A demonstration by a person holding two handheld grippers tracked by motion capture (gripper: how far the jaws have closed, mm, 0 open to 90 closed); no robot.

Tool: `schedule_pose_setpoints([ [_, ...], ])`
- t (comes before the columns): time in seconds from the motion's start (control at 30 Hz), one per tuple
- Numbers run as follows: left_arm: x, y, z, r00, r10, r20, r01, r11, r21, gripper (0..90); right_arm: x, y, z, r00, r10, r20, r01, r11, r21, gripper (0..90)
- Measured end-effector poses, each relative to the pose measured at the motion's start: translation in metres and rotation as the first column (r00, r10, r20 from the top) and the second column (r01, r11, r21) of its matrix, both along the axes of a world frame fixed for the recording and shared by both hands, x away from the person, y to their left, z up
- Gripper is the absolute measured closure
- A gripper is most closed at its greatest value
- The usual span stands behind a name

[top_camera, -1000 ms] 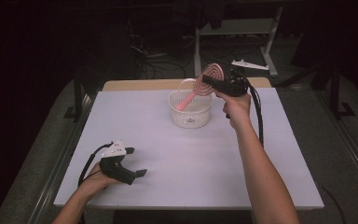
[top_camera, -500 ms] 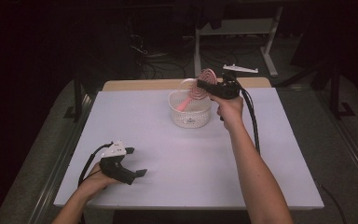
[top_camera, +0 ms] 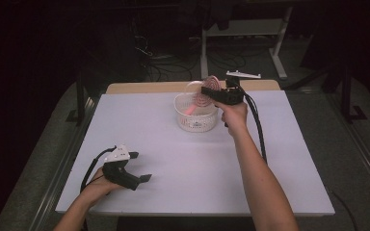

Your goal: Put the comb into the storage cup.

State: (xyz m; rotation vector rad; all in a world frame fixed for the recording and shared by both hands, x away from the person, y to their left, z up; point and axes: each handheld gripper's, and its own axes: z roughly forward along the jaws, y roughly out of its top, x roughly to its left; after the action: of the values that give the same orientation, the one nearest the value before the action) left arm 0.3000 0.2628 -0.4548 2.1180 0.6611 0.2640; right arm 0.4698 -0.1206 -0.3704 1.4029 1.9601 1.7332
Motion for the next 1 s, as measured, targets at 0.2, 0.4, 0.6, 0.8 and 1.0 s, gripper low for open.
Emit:
schedule_pose_setpoints([
  [0.2, 0.000, 0.000, 0.000, 1.0000, -0.001, 0.000, 0.001, 1.0000, 0.000, 0.0, 0.002, 0.000, -0.007, 0.9999, -0.001, -0.016, 0.001, 1.000, -0.010, 62.7],
  [0.4, 0.000, 0.000, 0.000, 1.0000, 0.001, -0.002, -0.001, 1.0000, -0.001, 0.0, 0.004, -0.004, -0.009, 0.9995, -0.015, -0.027, 0.015, 1.000, -0.012, 61.3],
  [0.6, 0.000, 0.000, 0.000, 1.0000, -0.001, -0.003, 0.001, 1.0000, 0.000, 0.0, 0.005, -0.009, -0.011, 0.9992, -0.027, -0.030, 0.026, 0.999, -0.043, 59.4],
  [0.8, 0.000, 0.000, 0.000, 1.0000, 0.001, -0.003, -0.001, 1.0000, -0.002, 0.0, 0.006, -0.015, -0.016, 0.9982, -0.046, -0.037, 0.044, 0.998, -0.053, 57.1],
  [1.0, 0.000, 0.000, -0.001, 1.0000, 0.000, -0.005, 0.000, 1.0000, 0.001, 0.0, 0.006, -0.019, -0.017, 0.9965, -0.070, -0.045, 0.066, 0.995, -0.076, 52.1],
])
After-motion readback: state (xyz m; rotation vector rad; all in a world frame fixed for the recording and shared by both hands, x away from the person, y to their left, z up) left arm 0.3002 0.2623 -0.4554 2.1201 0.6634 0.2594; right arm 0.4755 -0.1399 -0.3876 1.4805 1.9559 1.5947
